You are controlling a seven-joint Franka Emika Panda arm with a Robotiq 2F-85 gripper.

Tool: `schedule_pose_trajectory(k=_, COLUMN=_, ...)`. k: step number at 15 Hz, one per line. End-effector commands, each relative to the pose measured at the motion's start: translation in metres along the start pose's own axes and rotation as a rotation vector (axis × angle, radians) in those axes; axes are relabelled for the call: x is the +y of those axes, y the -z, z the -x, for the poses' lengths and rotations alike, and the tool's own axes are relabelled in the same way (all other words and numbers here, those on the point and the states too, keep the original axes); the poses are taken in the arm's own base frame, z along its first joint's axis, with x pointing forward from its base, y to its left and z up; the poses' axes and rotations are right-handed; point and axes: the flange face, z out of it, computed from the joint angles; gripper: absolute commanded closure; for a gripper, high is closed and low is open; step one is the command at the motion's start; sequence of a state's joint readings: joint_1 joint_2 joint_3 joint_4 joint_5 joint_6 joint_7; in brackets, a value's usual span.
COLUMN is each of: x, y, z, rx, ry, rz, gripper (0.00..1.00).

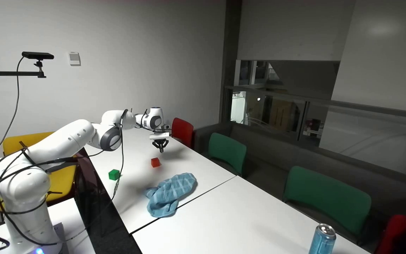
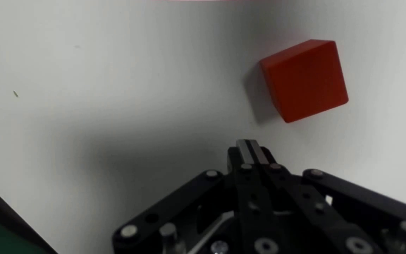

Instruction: Slide the orange block forward

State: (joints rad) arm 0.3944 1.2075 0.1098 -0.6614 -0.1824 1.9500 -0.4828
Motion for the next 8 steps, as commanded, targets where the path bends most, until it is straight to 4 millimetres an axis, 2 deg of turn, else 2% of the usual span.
schedule_pose_trajectory(k=1, x=0.017, y=0.004, z=0.001, rx=0.098, ry=-0.030, rz=-0.055, gripper=1.00)
schedule_pose_trajectory(k=8, x=0.015, y=-0.021, z=0.004, rx=0.110, ry=-0.031, rz=-0.103, gripper=1.00)
